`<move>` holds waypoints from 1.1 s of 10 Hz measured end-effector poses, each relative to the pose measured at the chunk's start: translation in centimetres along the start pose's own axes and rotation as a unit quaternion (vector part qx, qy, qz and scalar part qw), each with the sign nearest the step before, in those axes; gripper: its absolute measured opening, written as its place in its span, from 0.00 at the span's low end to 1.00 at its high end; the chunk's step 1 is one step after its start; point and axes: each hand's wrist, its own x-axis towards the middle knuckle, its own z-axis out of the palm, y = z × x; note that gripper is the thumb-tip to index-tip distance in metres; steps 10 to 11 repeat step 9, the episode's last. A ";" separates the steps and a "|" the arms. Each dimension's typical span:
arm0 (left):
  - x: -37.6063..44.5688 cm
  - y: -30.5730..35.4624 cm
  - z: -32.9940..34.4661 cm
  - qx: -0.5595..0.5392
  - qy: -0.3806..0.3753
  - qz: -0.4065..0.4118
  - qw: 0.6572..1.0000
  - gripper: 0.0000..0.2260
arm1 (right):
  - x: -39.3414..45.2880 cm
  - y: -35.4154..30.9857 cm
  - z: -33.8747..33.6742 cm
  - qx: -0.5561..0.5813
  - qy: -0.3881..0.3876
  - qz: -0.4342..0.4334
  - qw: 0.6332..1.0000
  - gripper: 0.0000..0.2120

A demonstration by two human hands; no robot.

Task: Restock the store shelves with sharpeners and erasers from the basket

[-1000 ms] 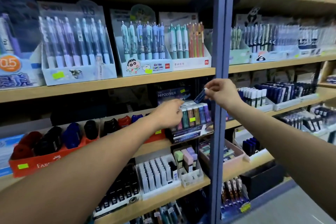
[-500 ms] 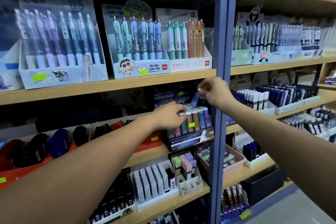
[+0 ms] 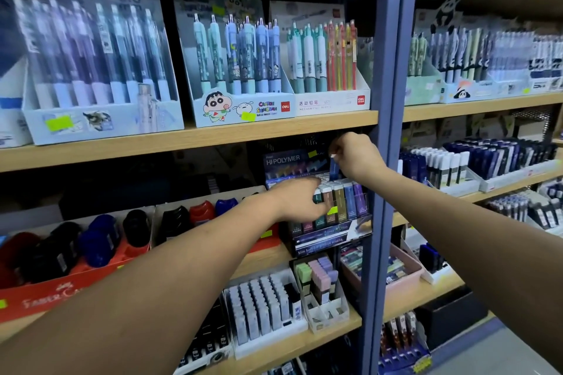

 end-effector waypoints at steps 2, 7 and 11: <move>-0.1 0.0 0.0 0.004 0.008 0.007 1.000 0.31 | 0.2 -0.1 0.2 0.037 -0.052 0.028 0.998 0.15; -1.0 0.0 -0.4 -0.013 0.060 0.020 0.998 0.29 | -2.0 -1.7 -0.7 -0.029 -0.119 0.001 0.992 0.20; -4.1 -0.6 -2.4 -0.090 0.133 0.028 0.987 0.17 | -4.5 -5.5 -1.0 0.010 -0.063 -0.050 0.997 0.18</move>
